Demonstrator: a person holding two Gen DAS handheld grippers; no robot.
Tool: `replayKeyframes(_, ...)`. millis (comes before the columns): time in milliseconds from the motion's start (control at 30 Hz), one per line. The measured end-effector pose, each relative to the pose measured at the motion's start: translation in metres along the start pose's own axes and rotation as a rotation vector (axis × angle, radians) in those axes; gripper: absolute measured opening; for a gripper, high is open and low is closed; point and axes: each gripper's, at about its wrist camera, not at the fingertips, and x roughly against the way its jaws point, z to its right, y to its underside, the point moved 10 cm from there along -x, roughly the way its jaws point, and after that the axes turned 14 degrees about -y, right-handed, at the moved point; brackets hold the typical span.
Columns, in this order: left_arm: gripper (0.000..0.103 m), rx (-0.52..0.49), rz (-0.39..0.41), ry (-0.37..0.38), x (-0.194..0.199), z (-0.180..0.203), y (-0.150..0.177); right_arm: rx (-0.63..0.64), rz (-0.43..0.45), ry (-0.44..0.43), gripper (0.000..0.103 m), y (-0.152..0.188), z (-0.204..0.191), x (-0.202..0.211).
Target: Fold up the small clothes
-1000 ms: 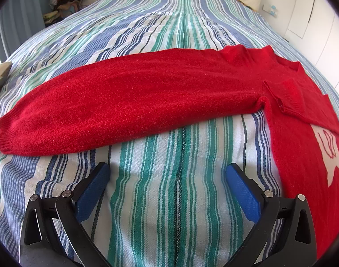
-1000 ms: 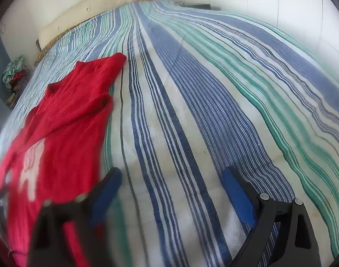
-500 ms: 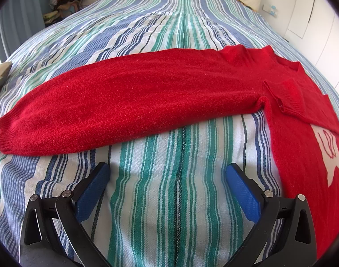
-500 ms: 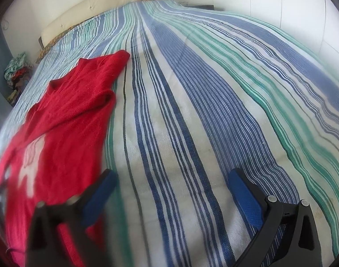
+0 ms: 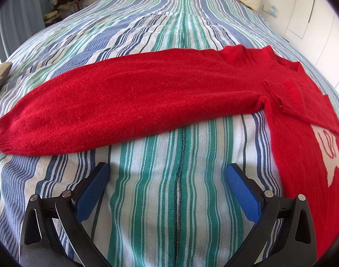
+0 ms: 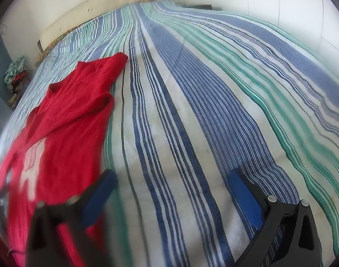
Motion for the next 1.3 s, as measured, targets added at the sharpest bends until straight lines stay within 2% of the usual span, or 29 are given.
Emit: replayKeyframes(1300, 0.103, 0.0, 0.0, 0.0, 0.0, -0.0002, 0.0003, 0.005, -0.006, 0.005, 0.101, -0.0006, -0.0001, -0.0014)
